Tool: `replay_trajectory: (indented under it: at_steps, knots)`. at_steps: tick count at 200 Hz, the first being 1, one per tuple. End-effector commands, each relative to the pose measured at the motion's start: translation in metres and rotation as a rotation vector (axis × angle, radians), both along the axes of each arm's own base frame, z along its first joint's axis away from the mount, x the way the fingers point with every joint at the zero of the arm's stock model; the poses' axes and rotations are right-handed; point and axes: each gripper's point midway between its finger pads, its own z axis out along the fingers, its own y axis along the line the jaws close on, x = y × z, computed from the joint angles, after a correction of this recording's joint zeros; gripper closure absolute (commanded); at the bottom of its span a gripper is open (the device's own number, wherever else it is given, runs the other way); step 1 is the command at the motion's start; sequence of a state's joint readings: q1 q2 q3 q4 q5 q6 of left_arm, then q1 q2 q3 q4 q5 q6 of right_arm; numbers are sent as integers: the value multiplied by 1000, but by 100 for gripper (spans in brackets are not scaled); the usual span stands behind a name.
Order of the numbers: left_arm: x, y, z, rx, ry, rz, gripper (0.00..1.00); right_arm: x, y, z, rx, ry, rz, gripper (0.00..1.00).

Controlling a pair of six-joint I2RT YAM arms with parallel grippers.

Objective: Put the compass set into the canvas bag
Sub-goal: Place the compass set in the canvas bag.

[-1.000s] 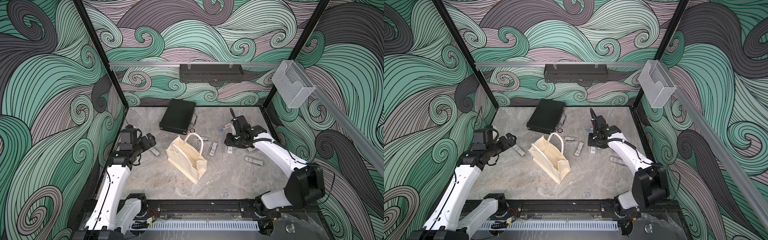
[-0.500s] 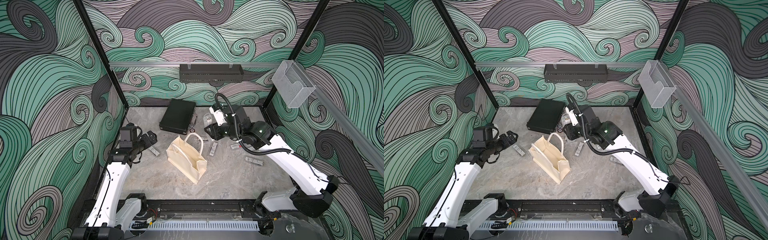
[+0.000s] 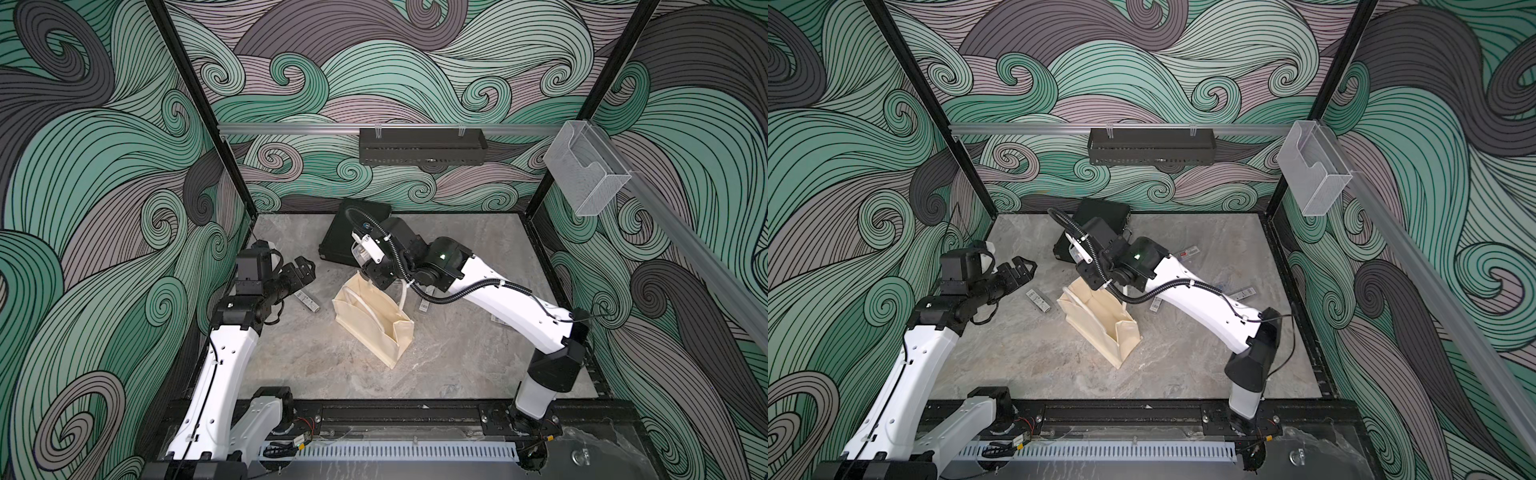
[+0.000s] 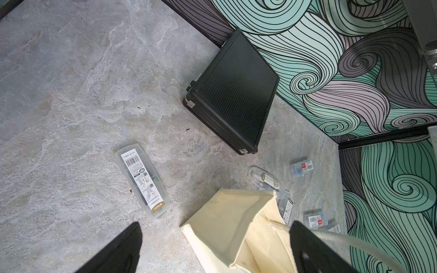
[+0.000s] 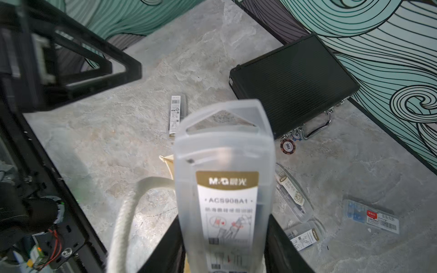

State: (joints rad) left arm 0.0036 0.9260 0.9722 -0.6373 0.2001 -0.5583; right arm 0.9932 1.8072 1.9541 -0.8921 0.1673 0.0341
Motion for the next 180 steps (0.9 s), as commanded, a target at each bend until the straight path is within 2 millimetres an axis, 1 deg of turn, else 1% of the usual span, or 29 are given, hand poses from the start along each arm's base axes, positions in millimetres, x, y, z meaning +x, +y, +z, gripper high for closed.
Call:
replay_trajectory:
  at_steps: [1, 29, 52, 79, 119, 155, 180]
  knots:
    - [-5, -3, 11, 9, -28, -21, 2, 1, -4, -8, -70, -2, 10, 59]
    - [-6, -3, 8, 11, -21, -21, 2, -10, 3, -30, -101, 57, 44, 59]
    - [-5, -3, 3, 6, -16, -21, 2, -19, 3, -52, -137, 108, 47, 58]
    - [-6, -3, -1, 10, -6, -22, 2, -21, -1, -74, -175, 152, 31, 59]
    - [-7, -3, -6, 16, 5, -23, 2, -28, 1, -103, -223, 241, 31, 58]
    - [-8, -2, -10, 21, 14, -21, 2, -30, -6, -126, -271, 338, -2, 57]
    - [-9, -1, -12, 26, 18, -20, 2, -27, -11, -136, -295, 374, -34, 57]
